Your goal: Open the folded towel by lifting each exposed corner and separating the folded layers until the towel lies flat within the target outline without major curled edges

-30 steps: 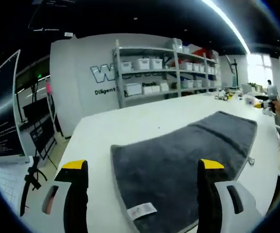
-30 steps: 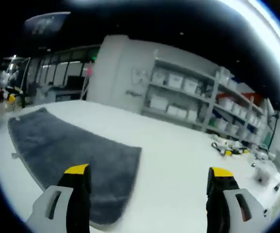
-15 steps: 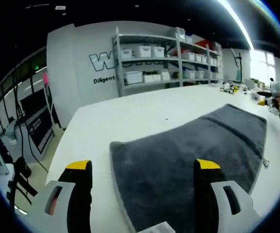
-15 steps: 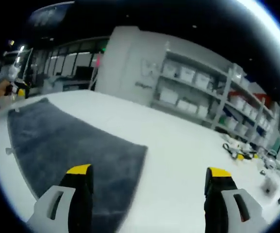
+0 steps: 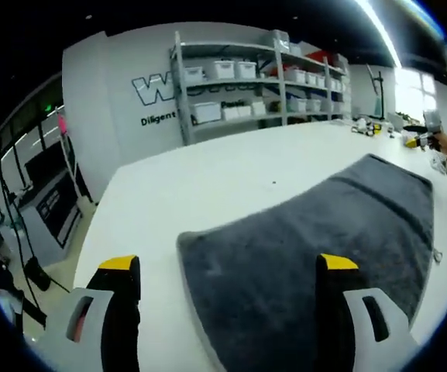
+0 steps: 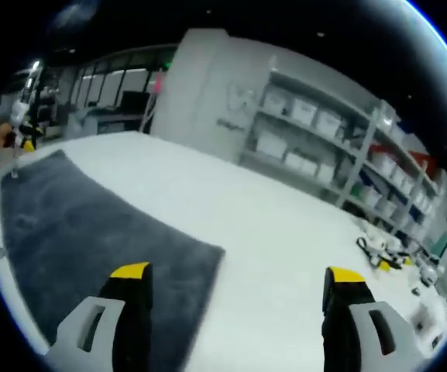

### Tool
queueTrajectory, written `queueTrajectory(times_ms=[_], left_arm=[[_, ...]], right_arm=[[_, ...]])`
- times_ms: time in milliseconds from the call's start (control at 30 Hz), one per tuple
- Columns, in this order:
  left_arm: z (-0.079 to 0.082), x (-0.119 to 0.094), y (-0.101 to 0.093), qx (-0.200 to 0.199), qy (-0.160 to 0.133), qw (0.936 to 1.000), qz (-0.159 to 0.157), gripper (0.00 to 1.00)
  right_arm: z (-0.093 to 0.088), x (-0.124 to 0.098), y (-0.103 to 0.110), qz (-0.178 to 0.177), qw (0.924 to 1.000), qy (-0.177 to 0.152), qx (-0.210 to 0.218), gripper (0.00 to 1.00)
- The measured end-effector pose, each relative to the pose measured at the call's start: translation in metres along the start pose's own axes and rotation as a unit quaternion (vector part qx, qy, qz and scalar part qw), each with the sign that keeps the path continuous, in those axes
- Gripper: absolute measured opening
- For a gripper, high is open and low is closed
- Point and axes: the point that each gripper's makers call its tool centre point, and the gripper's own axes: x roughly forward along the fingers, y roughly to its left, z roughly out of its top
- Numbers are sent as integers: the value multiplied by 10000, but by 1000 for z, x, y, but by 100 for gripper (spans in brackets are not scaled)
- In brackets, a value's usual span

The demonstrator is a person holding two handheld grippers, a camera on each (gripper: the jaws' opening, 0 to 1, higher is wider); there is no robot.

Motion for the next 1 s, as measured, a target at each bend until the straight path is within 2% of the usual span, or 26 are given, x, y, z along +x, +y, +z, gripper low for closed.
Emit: queueTrajectory(times_ms=[200, 300, 333, 400, 467, 567, 700, 800, 1000], left_arm=[[0, 13, 9, -138, 190, 9997, -10, 88], [-1, 18, 32, -331, 247, 9980, 469, 73], [-4, 20, 42, -361, 354, 9967, 629, 68], [-2, 26, 47, -346, 370, 9970, 592, 66], [-1, 32, 47, -400, 421, 9971, 501, 68], [-3, 42, 50, -423, 491, 9967, 479, 67], [-10, 54, 53, -374, 657, 9957, 532, 66], [-14, 59, 59, -251, 732, 9945, 710, 61], [-18, 75, 62, -430, 721, 9944, 640, 45]], right_arm=[[10, 15, -4, 97, 9999, 95, -81, 82], [11, 27, -7, 82, 9996, 179, -197, 80], [9, 30, -7, 74, 9994, 243, -223, 78], [0, 35, 4, 216, 9982, 389, -406, 73], [0, 44, 7, 299, 9976, 453, -422, 73], [2, 53, 11, 400, 9978, 475, -251, 70], [5, 64, 13, 501, 9975, 477, -122, 60], [5, 75, 12, 546, 9973, 493, 20, 53], [-2, 102, 18, 701, 9956, 620, 41, 39]])
